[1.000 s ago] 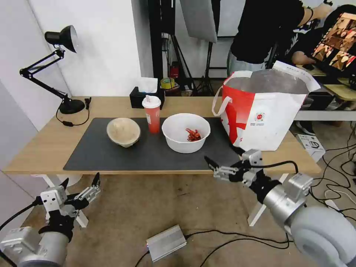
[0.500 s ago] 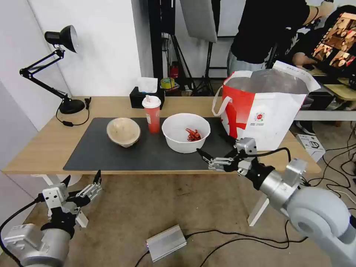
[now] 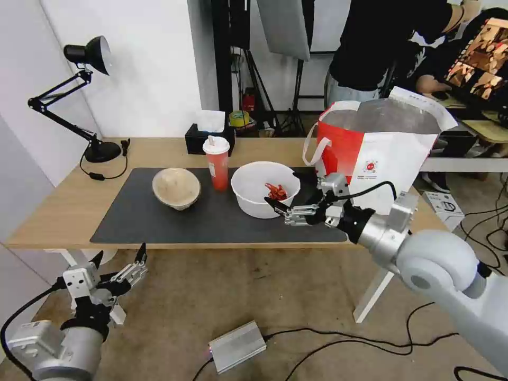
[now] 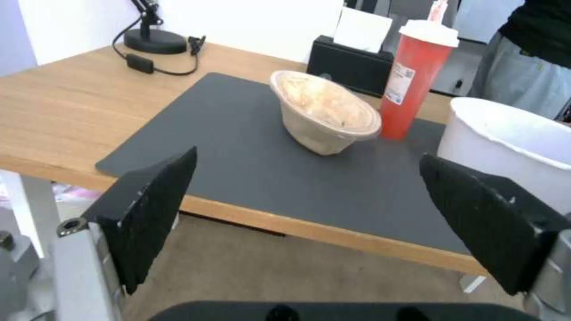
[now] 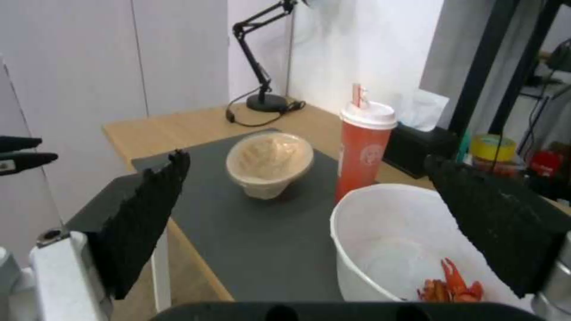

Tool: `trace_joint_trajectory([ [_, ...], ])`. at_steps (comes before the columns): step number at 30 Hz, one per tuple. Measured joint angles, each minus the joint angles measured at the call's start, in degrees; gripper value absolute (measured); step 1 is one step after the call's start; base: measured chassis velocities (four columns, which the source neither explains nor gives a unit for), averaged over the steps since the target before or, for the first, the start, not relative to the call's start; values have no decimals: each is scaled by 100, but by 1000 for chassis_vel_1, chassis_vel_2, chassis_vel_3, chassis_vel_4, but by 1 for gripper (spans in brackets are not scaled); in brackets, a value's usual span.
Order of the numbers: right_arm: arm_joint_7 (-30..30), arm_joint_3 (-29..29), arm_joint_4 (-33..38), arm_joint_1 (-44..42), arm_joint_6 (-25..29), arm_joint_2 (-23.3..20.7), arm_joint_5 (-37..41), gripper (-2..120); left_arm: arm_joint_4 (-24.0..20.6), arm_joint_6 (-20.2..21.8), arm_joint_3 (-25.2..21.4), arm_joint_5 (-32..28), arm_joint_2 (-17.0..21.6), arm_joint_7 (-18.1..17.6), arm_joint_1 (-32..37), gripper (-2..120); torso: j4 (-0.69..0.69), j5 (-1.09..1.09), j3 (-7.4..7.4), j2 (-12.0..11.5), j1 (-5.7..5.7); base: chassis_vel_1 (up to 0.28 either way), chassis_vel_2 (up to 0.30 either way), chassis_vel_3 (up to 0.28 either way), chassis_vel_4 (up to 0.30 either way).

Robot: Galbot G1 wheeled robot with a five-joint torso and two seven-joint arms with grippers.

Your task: Pick up the trash from the table and place it into the takeout bag.

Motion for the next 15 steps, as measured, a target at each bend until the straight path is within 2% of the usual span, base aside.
trace_joint_trajectory([
  [15,-280,-1192,-581,1458,-149,92,45,100,68,-1,116,15,-28,89,-96,100,0,-1,0,0,0,0,0,0,0],
])
